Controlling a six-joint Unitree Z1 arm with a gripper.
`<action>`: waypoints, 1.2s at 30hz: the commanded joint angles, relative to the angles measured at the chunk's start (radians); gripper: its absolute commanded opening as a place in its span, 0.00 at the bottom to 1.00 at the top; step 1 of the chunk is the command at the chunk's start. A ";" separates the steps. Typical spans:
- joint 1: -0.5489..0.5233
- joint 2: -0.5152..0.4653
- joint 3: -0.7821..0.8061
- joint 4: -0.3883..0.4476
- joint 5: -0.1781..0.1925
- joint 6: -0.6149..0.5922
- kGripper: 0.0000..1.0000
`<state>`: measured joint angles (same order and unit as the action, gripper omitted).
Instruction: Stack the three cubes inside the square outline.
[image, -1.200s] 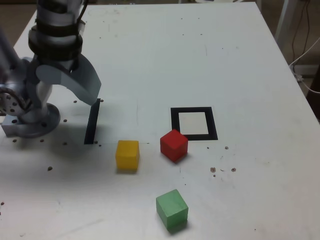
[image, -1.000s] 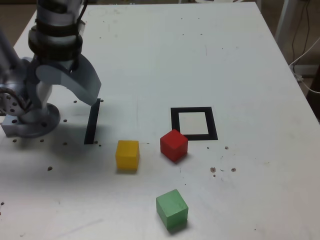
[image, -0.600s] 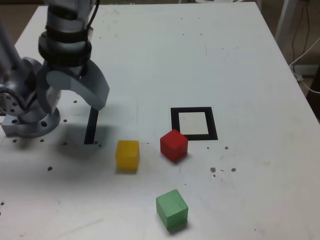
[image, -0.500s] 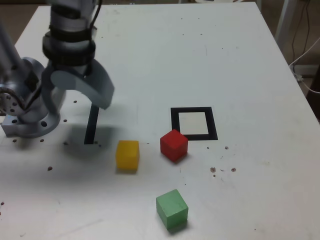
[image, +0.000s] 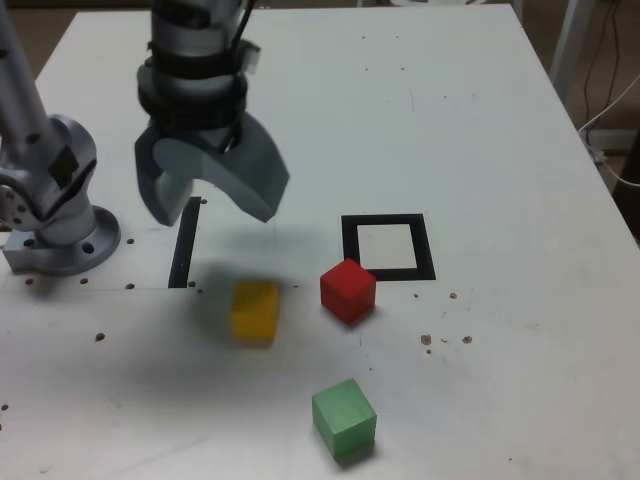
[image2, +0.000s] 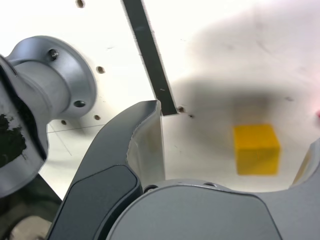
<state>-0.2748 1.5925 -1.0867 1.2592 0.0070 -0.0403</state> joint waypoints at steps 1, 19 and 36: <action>-0.015 0.010 -0.028 0.010 0.012 0.018 1.00; -0.189 0.214 -0.248 0.015 0.082 0.171 1.00; -0.179 0.379 -0.398 0.019 0.147 0.257 0.99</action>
<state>-0.4646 1.9643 -1.4833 1.2780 0.1487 0.2112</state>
